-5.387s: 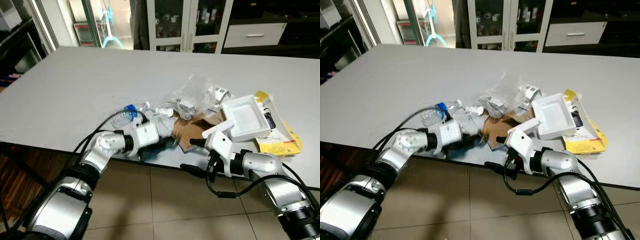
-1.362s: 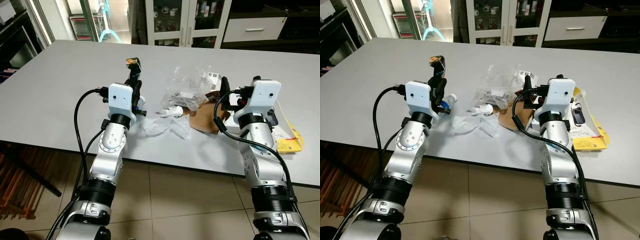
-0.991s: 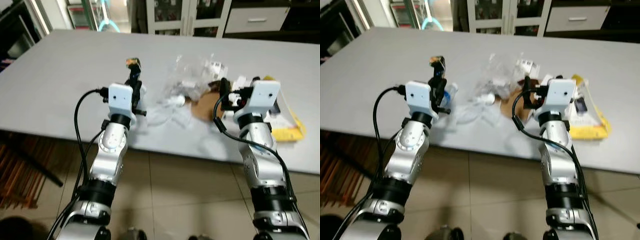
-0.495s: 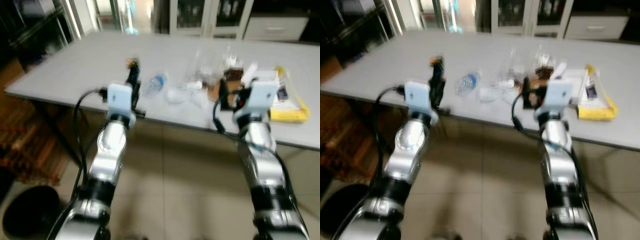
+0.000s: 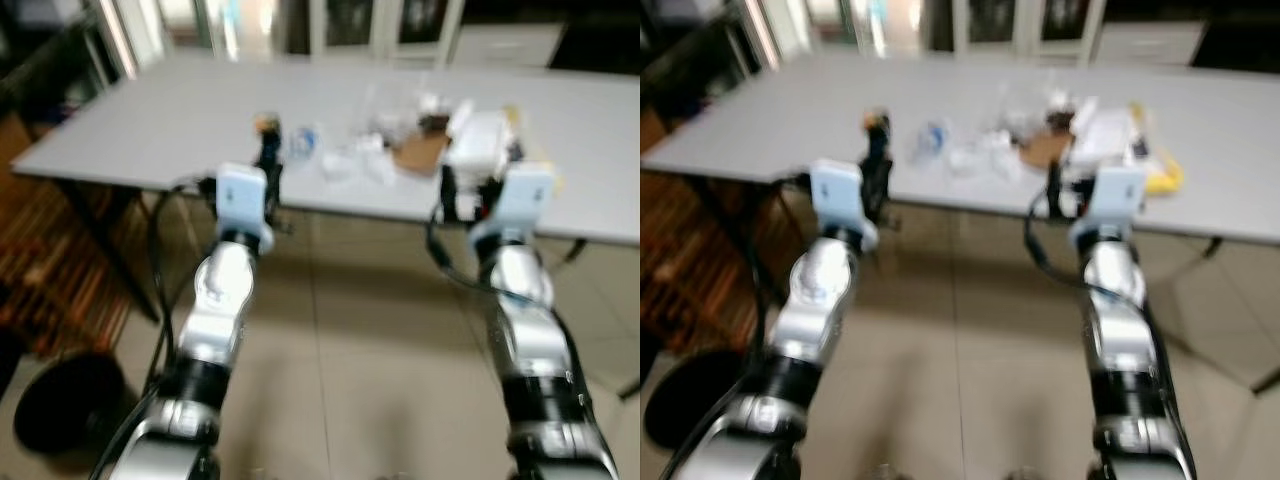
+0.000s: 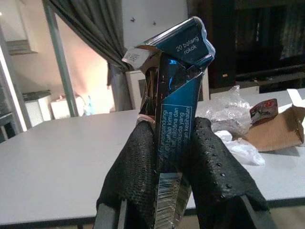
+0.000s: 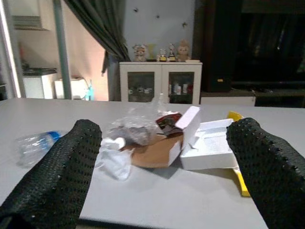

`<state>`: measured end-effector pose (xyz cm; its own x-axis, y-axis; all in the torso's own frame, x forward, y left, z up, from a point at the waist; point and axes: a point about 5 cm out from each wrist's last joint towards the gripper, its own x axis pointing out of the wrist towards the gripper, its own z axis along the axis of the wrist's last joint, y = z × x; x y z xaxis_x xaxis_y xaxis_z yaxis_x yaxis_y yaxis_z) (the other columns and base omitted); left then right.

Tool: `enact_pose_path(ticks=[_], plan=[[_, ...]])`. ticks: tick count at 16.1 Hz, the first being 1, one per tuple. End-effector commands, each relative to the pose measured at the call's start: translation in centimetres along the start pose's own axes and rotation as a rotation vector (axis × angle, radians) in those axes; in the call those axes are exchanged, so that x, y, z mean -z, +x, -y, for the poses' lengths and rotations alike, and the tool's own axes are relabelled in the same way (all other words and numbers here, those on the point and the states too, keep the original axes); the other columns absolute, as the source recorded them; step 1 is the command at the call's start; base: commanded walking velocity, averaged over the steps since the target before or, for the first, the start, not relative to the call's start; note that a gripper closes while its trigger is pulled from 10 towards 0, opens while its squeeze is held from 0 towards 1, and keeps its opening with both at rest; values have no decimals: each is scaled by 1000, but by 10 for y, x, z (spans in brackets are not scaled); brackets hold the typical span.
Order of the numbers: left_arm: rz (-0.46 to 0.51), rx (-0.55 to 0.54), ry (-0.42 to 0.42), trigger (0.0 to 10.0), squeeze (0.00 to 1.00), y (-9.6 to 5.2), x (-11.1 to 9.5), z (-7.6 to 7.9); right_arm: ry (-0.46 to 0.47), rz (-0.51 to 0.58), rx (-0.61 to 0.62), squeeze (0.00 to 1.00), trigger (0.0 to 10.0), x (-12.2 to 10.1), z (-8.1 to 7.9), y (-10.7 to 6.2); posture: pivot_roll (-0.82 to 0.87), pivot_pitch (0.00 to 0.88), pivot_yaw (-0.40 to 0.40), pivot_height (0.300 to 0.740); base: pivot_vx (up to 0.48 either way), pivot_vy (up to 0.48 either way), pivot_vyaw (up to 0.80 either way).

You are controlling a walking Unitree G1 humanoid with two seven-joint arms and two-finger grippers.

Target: Picking trash to rubbish bin

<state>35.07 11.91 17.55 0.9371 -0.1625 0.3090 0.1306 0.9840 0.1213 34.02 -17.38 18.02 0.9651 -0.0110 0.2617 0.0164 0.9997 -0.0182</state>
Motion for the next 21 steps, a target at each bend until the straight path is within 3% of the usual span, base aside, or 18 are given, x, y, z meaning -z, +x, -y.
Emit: enact_pose_path(ticks=[1, 9, 21], plan=[[-7, -3, -2, 10000, 0, 0, 1, 0, -7, -10, -6, 0, 10000, 0, -2, 1, -71, 47, 47, 740, -259, 0, 0], [-13, 0, -8, 10000, 0, 0, 2, 0, -11, -24, -10, 0, 10000, 1, -2, 1, -70, 53, 47, 740, -176, 0, 0], [-28, 12, -11, 10000, 0, -1, 3, 3, -30, -49, -52, 0, 10000, 5, -8, -1, -69, 56, 47, 740, 0, 0, 115]])
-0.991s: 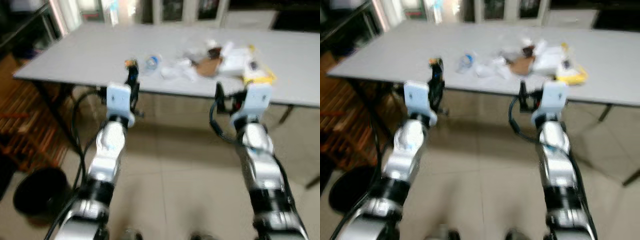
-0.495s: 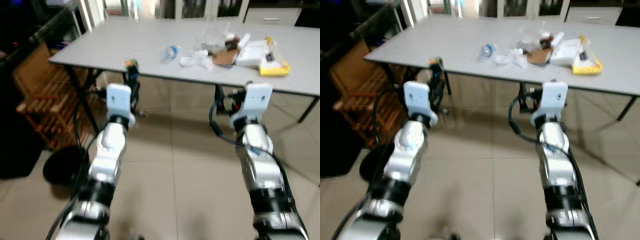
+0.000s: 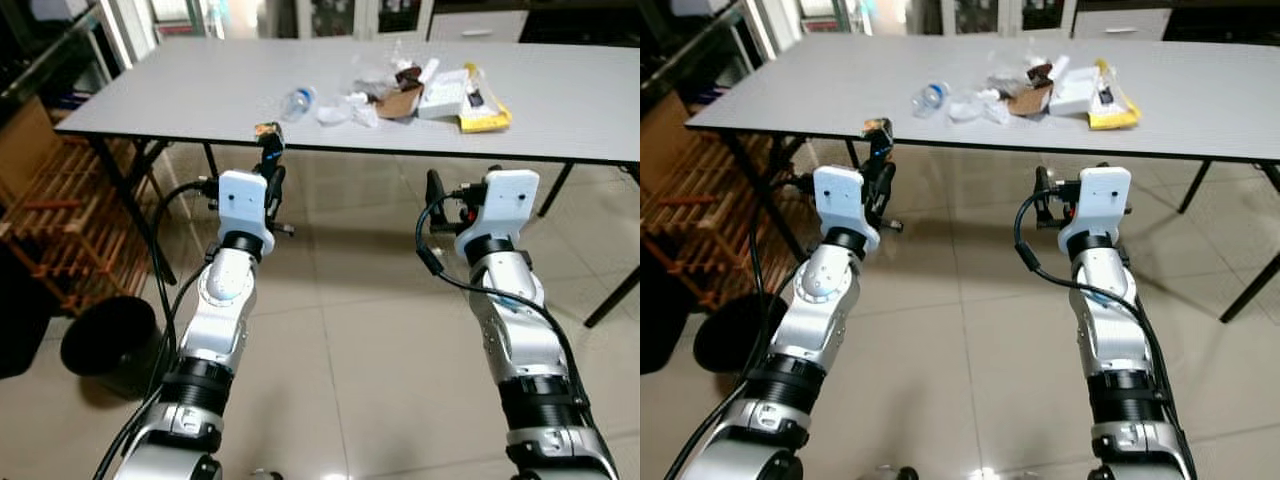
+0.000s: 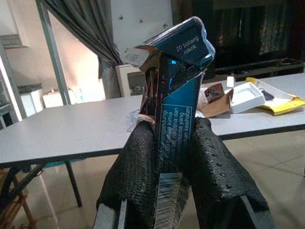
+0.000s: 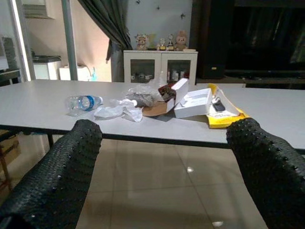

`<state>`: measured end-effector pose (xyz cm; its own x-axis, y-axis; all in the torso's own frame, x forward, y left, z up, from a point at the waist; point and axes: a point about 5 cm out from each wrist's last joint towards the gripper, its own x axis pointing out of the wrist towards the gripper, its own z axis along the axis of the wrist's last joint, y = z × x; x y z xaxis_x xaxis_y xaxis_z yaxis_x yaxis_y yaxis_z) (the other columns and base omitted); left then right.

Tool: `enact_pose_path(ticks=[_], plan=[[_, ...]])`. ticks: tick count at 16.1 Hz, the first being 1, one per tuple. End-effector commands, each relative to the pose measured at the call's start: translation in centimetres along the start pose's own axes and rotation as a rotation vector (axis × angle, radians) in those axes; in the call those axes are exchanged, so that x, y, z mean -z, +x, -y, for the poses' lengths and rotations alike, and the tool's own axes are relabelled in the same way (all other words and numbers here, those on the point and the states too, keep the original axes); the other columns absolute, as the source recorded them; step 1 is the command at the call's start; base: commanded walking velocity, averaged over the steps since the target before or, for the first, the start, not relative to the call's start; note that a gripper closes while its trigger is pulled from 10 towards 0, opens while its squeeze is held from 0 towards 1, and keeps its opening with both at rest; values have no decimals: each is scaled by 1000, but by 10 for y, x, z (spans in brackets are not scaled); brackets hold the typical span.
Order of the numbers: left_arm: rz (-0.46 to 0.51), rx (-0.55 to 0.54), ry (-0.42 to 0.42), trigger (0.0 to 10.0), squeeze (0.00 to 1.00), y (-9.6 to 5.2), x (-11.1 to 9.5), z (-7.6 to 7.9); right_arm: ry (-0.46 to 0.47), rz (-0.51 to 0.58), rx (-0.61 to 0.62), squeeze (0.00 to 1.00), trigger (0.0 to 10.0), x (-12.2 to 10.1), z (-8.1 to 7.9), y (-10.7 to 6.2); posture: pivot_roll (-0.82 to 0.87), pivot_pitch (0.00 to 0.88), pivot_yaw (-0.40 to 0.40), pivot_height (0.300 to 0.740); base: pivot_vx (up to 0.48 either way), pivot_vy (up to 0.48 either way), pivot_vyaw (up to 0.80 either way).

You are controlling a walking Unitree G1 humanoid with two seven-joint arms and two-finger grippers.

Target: Picking trash to rubbish bin

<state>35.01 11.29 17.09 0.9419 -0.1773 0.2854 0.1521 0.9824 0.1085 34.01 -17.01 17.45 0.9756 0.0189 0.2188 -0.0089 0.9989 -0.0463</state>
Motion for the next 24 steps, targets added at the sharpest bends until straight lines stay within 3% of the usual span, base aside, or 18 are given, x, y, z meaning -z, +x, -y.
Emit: enact_pose_path(ticks=[1, 24], plan=[[-5, -4, 7, 10000, 0, 0, 0, -4, -10, -8, -21, 0, 10000, 0, -4, 0, -69, 57, 48, 740, 0, 0, 800], [-12, 2, 10, 10000, 0, 1, 0, -6, -4, -25, -60, 0, 10000, 4, -12, 0, -65, 48, 51, 740, 0, 0, 800]])
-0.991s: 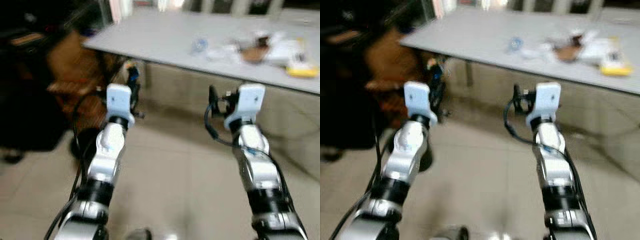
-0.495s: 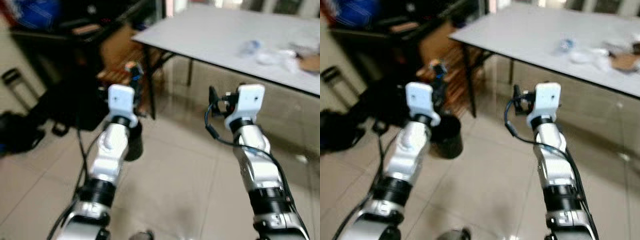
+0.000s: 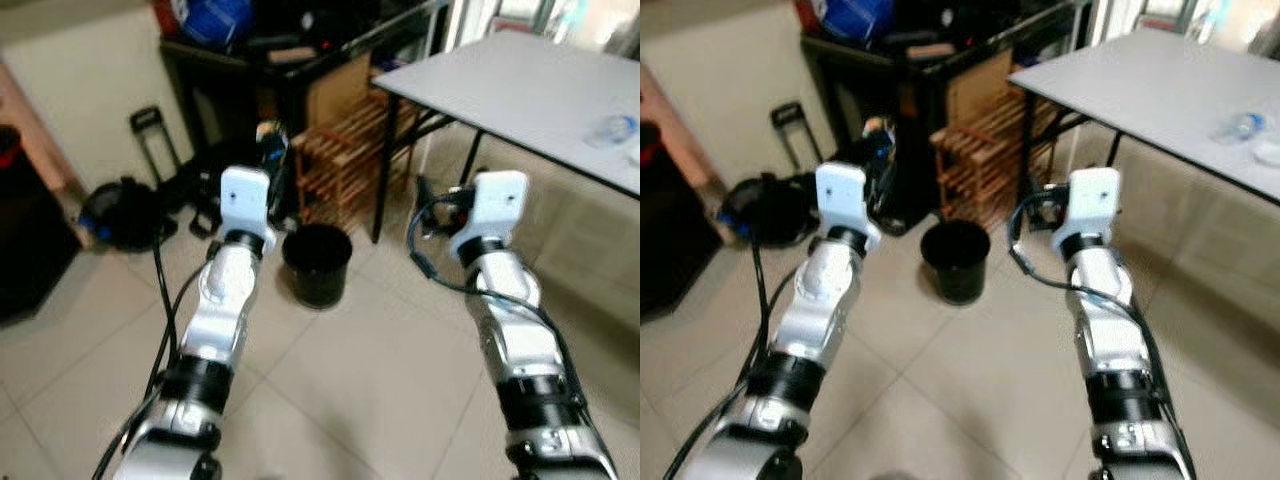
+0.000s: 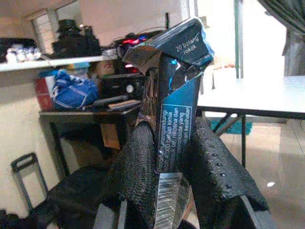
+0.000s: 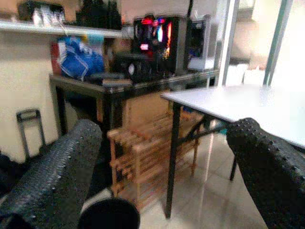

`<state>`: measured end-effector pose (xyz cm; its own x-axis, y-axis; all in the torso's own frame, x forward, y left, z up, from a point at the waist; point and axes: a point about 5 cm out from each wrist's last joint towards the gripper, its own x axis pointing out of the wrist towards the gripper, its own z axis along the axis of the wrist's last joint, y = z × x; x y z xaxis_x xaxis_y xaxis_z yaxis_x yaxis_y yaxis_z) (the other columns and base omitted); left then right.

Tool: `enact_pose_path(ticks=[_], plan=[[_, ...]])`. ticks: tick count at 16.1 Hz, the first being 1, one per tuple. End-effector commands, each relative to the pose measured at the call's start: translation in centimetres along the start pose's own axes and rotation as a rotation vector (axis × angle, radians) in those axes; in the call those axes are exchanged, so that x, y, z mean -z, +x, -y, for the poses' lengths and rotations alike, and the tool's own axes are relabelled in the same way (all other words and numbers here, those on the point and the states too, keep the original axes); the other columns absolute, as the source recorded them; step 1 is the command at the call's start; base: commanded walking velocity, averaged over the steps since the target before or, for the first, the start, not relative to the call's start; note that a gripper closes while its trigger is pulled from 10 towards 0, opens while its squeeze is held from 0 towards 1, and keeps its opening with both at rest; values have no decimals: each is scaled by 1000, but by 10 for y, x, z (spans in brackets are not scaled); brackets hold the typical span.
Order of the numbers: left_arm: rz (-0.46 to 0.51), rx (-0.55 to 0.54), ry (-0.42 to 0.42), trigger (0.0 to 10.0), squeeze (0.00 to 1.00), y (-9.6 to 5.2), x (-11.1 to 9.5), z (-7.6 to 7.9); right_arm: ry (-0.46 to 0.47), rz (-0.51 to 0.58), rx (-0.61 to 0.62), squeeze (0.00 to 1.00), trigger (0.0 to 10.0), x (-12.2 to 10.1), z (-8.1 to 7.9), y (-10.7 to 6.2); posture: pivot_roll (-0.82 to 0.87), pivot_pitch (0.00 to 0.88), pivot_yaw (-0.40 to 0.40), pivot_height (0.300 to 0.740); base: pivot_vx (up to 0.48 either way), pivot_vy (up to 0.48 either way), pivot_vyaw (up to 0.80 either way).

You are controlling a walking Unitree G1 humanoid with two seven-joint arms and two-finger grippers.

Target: Picking trash to rubbish bin

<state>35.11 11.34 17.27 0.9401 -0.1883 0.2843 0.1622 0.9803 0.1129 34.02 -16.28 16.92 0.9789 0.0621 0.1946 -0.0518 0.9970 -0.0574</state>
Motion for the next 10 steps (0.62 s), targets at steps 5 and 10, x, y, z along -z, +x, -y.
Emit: enact_pose_path(ticks=[5, 10], plan=[[-32, -21, -2, 10000, 0, 0, 3, -8, 22, 0, -3, 0, 10000, -2, -2, 2, -63, 51, 49, 740, 0, 0, 320], [-43, -24, 0, 10000, 0, -1, 5, -9, 21, -10, -13, 0, 10000, 0, -3, 1, -64, 54, 48, 740, 368, 0, 0]])
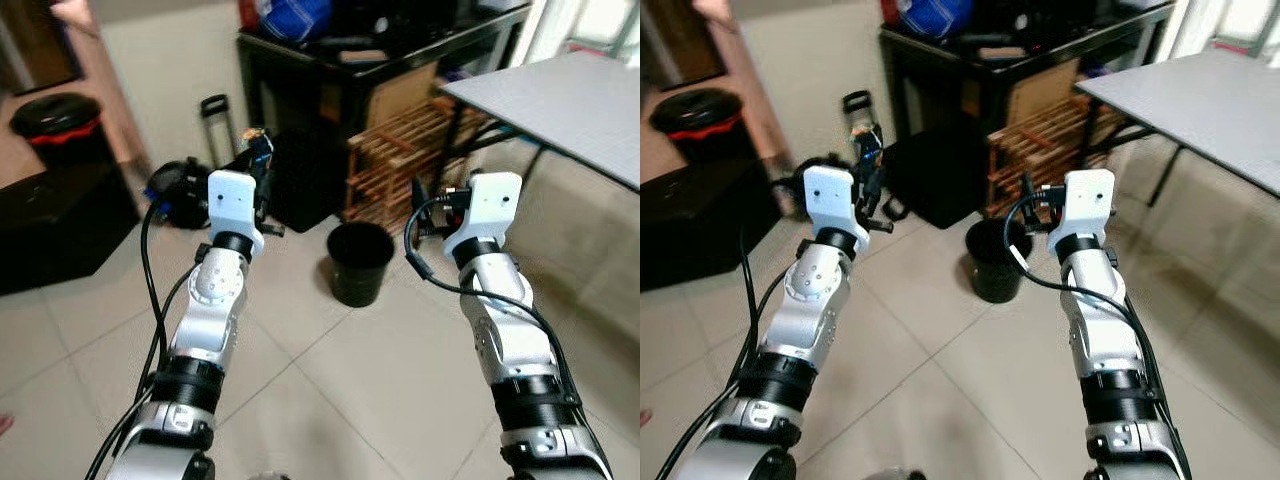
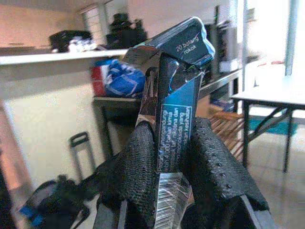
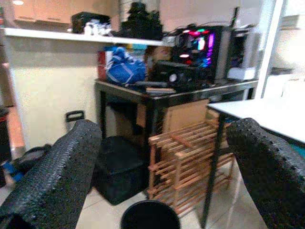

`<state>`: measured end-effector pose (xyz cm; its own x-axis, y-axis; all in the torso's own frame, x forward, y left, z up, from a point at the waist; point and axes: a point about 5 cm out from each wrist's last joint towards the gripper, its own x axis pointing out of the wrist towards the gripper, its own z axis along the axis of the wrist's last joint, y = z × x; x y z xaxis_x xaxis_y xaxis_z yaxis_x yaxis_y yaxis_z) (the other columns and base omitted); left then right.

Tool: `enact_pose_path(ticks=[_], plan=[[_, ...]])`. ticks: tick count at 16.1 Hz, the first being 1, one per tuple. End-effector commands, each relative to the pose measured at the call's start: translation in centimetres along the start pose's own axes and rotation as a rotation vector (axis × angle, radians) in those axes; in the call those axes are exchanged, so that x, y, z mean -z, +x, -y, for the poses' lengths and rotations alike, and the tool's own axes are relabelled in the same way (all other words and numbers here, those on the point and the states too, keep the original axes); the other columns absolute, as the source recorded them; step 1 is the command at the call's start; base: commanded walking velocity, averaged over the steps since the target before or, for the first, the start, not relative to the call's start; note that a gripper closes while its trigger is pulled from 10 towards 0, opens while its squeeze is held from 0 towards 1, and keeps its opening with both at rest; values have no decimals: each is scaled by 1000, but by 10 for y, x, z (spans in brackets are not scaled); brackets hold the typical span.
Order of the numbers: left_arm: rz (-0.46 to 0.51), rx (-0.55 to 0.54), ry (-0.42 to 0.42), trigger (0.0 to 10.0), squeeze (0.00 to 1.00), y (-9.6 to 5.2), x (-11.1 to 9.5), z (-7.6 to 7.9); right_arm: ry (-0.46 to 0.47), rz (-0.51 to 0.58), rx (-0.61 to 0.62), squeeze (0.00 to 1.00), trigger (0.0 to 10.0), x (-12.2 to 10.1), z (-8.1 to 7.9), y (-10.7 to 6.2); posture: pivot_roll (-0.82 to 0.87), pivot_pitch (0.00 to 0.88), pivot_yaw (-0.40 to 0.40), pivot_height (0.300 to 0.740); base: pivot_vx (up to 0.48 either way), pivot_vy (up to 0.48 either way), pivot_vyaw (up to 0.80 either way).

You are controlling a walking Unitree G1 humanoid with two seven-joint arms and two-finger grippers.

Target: Picking trash to rubbish bin

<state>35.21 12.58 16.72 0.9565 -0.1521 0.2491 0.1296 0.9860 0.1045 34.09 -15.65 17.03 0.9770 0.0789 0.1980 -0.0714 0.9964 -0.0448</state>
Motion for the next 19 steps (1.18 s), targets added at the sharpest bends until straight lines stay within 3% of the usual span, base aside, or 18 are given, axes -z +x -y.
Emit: enact_pose_path(ticks=[1, 19], plan=[[-4, 10, -1, 10000, 0, 2, -1, 3, 5, -16, 2, 0, 10000, 1, 3, 0, -64, 55, 48, 740, 454, 0, 0], [-8, 18, 4, 10000, 0, 3, -2, 5, 16, -41, 0, 0, 10000, 5, 3, -1, -64, 60, 49, 740, 468, 0, 0]])
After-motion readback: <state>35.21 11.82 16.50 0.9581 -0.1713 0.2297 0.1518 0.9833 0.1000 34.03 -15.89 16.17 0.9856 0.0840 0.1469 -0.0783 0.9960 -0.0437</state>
